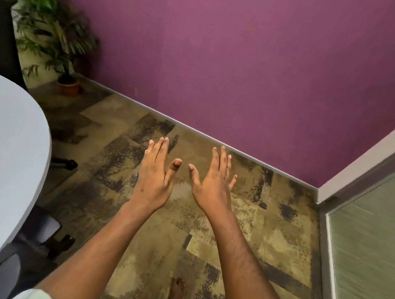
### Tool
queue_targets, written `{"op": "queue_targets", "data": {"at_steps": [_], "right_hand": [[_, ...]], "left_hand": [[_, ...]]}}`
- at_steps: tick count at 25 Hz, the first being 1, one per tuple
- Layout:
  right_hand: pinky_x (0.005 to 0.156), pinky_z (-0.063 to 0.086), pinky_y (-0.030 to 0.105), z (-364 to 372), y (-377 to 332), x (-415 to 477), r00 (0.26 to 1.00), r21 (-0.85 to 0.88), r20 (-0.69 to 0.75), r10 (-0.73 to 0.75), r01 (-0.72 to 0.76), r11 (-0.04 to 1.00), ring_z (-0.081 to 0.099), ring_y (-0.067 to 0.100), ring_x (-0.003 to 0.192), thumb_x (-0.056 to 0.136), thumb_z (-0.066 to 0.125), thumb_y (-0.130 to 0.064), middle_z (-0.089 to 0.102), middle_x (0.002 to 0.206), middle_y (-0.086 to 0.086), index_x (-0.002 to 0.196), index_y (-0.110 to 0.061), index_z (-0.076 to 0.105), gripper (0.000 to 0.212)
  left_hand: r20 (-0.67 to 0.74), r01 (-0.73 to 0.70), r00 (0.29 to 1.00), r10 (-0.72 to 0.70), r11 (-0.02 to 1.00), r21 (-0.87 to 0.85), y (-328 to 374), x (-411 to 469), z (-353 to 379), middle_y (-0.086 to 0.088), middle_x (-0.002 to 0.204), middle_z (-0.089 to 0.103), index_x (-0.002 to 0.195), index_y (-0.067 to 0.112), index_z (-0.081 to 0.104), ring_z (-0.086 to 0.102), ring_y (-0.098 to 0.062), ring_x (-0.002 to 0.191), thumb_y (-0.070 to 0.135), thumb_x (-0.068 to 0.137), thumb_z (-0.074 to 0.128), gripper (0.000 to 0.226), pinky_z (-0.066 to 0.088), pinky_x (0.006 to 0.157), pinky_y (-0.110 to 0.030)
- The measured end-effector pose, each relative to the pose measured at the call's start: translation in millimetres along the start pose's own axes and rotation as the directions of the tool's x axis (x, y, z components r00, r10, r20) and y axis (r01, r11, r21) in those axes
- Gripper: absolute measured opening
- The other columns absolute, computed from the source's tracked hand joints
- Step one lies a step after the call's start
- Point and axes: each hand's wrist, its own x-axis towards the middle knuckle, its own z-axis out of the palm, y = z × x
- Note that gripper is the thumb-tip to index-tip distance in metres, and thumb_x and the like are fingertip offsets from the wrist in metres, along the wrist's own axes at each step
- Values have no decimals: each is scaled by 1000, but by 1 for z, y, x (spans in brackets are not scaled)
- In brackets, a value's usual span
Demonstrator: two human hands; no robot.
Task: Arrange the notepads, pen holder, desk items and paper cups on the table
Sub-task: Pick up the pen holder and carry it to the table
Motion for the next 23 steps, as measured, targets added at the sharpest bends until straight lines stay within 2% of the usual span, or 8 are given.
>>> {"op": "queue_targets", "data": {"at_steps": [4,5,7,10,14,18,23], "right_hand": [[115,-5,57,16,-7,99,992,53,72,-103,99,994,-18,10,144,91,33,-65,-15,158,-12,152,-26,3,78],[115,-4,57,16,-10,97,992,54,65,-108,104,993,-17,10,145,90,33,-65,-15,158,-13,152,-26,4,78],[113,-5,54,23,-17,151,971,80,73,-229,223,971,-15,10,145,90,33,-66,-14,158,-14,151,-26,5,78],[113,-3,54,34,-29,198,959,98,64,-278,271,958,-12,11,146,90,35,-65,-10,159,-12,151,-25,7,78],[114,-2,54,74,-56,245,910,118,172,-376,360,925,-13,11,146,90,32,-66,-11,158,-14,151,-26,4,78],[113,-1,54,117,-94,288,872,151,198,-447,424,893,-12,10,146,89,31,-68,-10,158,-15,150,-28,5,78],[113,2,57,176,-173,340,813,169,250,-525,498,851,-10,12,146,90,32,-66,-8,159,-12,151,-27,5,78]], "left_hand": [[-114,84,991,-75,993,77,-20,72,10,-7,159,14,150,18,19,1,-22,148,75,81,0,92,6,121,-39],[-100,82,992,-71,991,106,-23,70,8,-8,158,15,149,20,21,2,-23,148,74,83,1,88,7,121,-40],[-194,156,972,-130,980,127,-32,111,17,-10,158,16,149,23,24,3,-25,148,68,88,7,77,7,121,-41],[-240,218,954,-180,966,141,-44,143,20,-10,158,16,149,22,22,4,-25,148,55,93,20,66,8,120,-41],[-319,321,906,-277,942,94,-78,184,10,-5,159,14,151,19,18,0,-20,148,63,89,16,75,9,120,-40],[-399,382,850,-343,924,19,-121,219,-12,-1,159,15,150,15,17,1,-15,148,75,83,9,91,8,120,-34],[-486,433,789,-376,902,4,-198,266,-58,-2,157,23,148,14,26,6,-16,148,74,84,7,90,11,119,-34]]}}
